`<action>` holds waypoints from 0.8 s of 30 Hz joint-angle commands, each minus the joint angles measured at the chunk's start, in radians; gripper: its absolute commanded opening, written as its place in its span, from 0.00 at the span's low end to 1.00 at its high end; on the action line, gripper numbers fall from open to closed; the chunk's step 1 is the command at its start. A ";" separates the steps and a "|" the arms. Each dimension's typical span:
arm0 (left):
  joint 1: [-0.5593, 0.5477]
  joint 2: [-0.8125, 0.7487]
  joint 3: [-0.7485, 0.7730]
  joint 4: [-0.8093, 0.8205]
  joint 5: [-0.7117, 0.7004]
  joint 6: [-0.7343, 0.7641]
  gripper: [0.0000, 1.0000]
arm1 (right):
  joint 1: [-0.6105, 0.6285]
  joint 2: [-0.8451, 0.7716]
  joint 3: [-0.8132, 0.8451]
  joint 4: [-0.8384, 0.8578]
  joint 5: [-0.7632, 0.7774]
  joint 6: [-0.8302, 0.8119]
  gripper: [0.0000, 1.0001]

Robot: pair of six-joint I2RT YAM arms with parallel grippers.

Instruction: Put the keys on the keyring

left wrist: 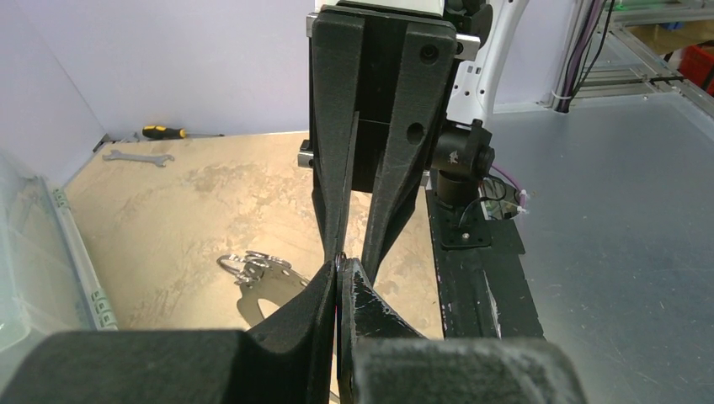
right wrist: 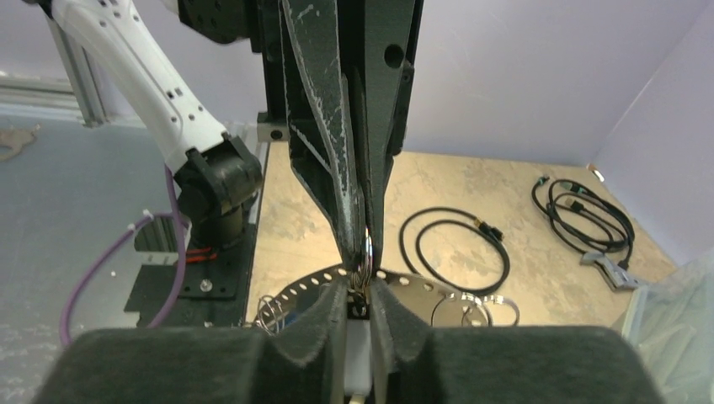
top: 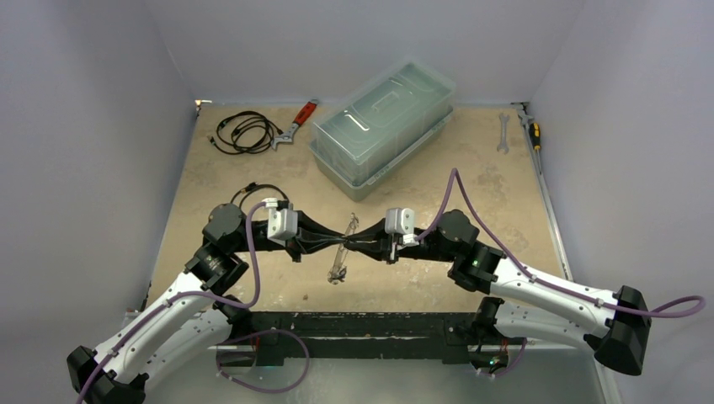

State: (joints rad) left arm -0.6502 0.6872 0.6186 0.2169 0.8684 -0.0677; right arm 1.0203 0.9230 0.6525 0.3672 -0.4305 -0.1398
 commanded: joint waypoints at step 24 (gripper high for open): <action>0.001 -0.012 0.006 0.061 0.023 -0.006 0.00 | -0.002 0.005 0.048 0.044 0.024 0.003 0.12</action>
State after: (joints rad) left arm -0.6502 0.6865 0.6186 0.2176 0.8688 -0.0681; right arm 1.0203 0.9237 0.6525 0.3676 -0.4290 -0.1402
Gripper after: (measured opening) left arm 0.008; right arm 0.153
